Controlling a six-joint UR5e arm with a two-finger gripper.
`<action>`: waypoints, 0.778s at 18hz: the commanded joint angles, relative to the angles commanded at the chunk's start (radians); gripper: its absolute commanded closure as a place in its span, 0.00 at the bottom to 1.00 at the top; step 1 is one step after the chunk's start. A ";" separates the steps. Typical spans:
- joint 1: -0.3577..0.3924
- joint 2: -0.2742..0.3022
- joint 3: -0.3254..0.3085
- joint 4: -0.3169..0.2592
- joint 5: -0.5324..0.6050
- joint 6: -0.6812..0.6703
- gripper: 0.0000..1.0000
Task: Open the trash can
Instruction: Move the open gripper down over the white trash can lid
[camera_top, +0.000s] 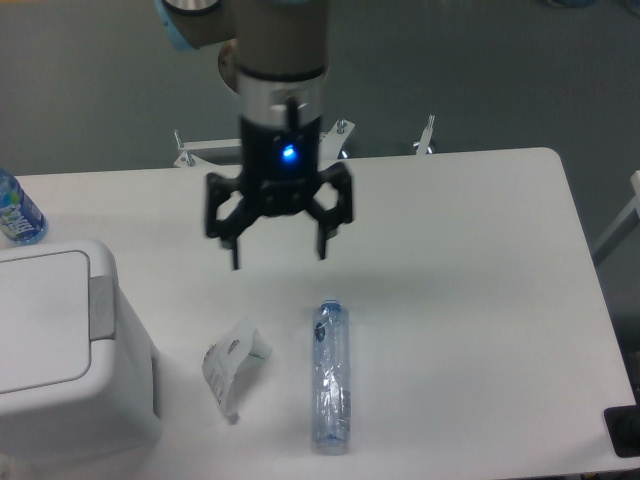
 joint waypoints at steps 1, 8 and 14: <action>-0.021 -0.011 -0.002 0.012 0.000 -0.005 0.00; -0.085 -0.026 -0.012 0.042 0.003 -0.040 0.00; -0.106 -0.048 -0.008 0.066 0.005 -0.083 0.00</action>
